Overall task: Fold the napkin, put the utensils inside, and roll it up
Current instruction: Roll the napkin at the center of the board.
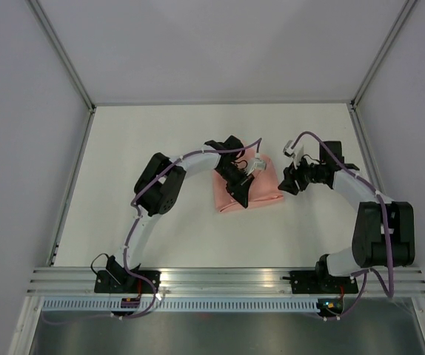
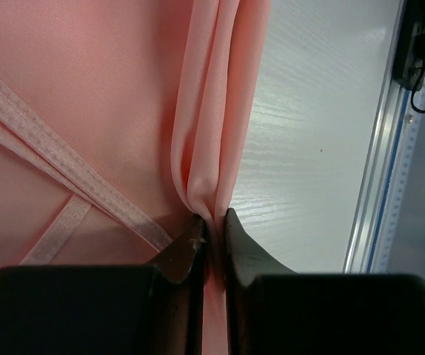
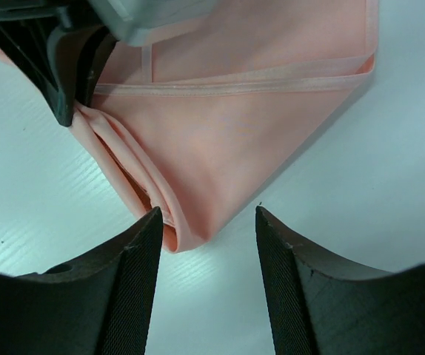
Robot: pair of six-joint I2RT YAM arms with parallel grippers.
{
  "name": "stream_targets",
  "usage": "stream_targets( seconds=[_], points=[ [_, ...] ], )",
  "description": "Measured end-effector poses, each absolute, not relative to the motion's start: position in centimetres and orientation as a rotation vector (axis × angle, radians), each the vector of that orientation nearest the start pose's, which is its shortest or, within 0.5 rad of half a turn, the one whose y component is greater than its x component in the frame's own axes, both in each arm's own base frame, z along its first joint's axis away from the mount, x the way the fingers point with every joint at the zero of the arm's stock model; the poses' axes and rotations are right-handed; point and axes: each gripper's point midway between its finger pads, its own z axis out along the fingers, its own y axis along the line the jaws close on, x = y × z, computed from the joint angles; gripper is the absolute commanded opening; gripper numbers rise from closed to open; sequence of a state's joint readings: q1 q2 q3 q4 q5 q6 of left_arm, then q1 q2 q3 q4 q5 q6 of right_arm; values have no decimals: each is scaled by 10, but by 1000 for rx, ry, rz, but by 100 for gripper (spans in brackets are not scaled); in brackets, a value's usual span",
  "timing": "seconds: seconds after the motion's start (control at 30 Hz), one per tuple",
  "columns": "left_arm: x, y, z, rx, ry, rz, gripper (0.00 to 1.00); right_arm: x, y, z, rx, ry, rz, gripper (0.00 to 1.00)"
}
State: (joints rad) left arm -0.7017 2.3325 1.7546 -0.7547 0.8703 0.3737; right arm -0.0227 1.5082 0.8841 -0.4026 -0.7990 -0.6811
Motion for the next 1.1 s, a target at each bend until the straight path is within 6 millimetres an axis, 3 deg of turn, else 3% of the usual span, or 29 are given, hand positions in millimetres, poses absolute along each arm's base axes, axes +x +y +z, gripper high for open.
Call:
stream_targets(
  seconds=[0.1,0.33,0.5,0.87,1.0,1.1],
  points=[
    [257,-383,18,1530,2362,-1363,2,308,108,80,-1079,2006,607,60],
    [247,-380,17,1476,2488,-1452,2,266,158,73,-1378,1785,487,66],
    [242,-377,16,1423,2548,-1523,2,249,187,62,-1550,1666,423,66],
    [237,-373,16,1395,2592,-1555,2,239,208,24,-1744,1606,321,67],
    [237,-373,16,1395,2594,-1555,2,250,216,24,-1753,1574,284,66],
    [236,-372,16,1393,2600,-1557,2,257,218,24,-1771,1568,255,60]
  ],
)
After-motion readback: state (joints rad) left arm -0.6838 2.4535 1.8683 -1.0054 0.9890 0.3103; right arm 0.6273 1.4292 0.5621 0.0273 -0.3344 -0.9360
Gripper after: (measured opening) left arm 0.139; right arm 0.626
